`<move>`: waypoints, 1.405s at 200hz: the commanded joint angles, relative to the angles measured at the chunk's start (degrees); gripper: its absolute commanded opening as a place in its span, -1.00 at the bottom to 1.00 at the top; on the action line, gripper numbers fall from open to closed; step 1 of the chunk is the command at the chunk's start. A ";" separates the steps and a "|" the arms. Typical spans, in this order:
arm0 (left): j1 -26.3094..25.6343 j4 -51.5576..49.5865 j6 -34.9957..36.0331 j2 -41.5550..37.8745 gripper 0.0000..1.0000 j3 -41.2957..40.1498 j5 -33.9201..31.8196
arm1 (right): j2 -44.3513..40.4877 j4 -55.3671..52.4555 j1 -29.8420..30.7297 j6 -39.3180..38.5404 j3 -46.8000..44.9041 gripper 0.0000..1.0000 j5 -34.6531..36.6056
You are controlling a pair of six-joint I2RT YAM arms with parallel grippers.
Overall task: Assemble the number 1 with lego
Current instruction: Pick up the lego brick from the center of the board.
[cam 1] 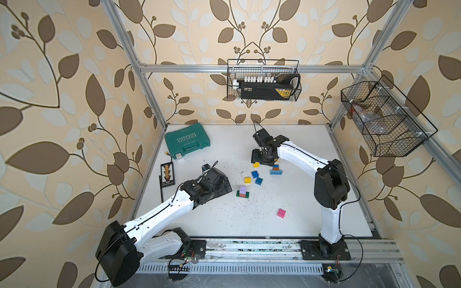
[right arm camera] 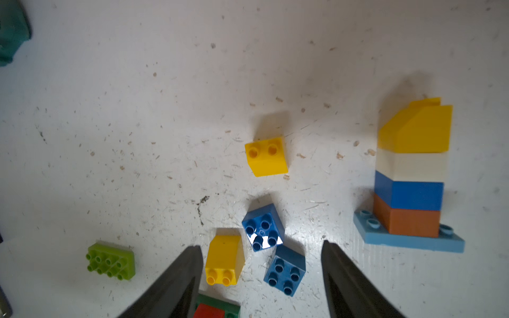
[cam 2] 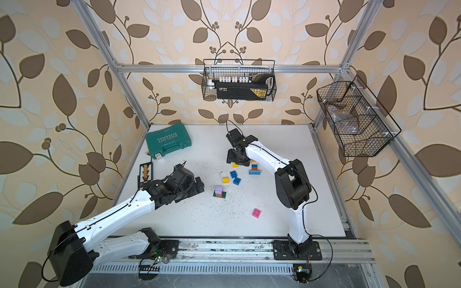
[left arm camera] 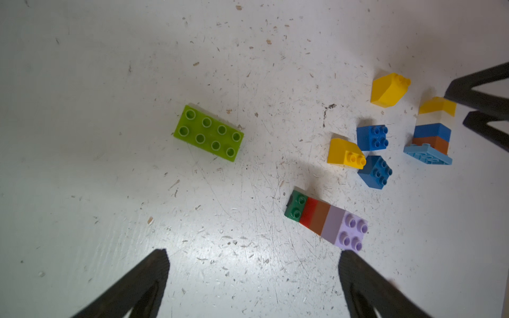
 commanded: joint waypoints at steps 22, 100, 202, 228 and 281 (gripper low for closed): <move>2.19 1.68 2.06 0.34 0.98 2.04 2.32 | -6.00 0.81 4.74 2.06 -6.45 0.45 -3.27; 2.32 1.08 0.47 -2.26 0.98 0.22 2.85 | -9.81 11.07 7.04 15.60 -17.52 0.51 -8.10; 2.32 1.40 -2.27 -9.21 0.98 -4.29 3.14 | -8.41 23.85 10.91 26.85 -25.52 0.51 -11.22; 2.32 1.84 -1.73 -8.74 0.98 -4.12 3.42 | -6.13 23.51 10.91 26.92 -24.21 0.50 -11.26; 2.32 2.47 -0.41 -7.33 0.98 -3.40 4.01 | -1.31 19.65 10.27 25.30 -18.77 0.49 -8.24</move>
